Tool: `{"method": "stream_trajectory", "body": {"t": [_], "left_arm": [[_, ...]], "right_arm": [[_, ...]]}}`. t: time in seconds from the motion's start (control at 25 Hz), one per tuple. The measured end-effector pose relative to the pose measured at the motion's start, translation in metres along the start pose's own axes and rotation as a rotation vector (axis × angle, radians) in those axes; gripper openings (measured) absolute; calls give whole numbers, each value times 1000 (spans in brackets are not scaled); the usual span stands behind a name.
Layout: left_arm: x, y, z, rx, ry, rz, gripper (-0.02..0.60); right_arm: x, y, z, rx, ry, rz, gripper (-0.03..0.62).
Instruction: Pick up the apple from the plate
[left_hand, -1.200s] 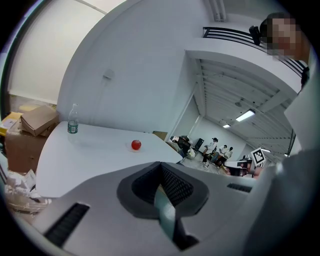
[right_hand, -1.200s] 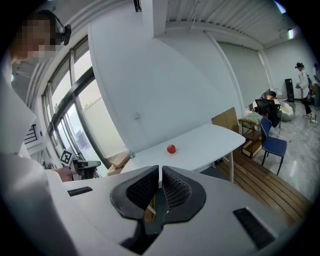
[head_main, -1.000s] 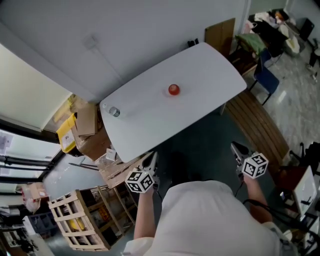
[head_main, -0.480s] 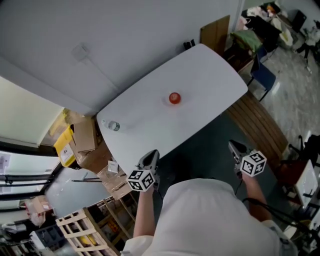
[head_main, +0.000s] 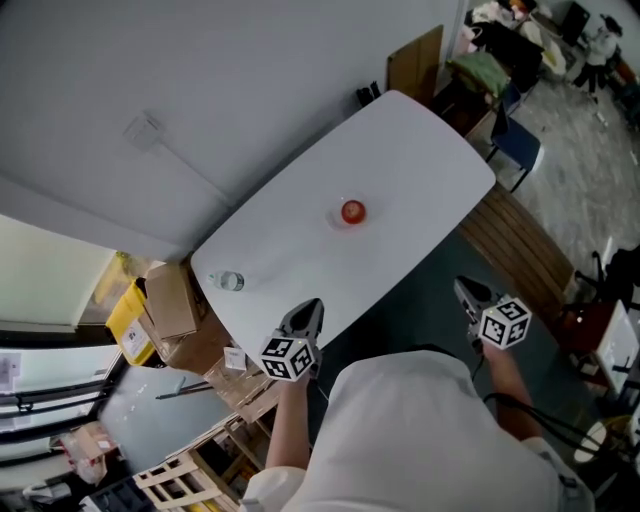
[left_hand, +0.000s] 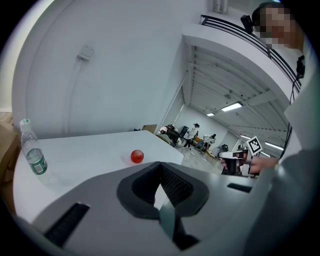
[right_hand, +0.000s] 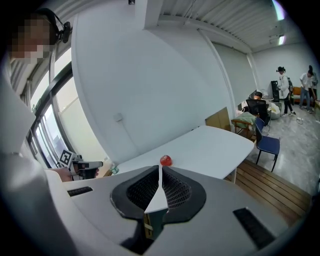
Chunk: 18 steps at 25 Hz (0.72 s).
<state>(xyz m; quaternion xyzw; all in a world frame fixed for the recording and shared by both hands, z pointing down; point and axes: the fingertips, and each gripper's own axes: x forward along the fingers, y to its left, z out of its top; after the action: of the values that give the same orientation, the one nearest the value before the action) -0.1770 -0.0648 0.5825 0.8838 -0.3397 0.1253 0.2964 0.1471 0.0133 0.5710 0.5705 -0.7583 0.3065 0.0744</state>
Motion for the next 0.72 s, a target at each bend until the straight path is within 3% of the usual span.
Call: {"method": "stream_trajectory", "body": {"t": [0.36, 0.72], "left_arm": [[20, 12, 15, 12, 36, -69, 2], [35, 10, 21, 0, 33, -77, 2]], "right_arm": [[23, 12, 4, 34, 13, -33, 43], [37, 12, 7, 23, 48, -4, 43]]}}
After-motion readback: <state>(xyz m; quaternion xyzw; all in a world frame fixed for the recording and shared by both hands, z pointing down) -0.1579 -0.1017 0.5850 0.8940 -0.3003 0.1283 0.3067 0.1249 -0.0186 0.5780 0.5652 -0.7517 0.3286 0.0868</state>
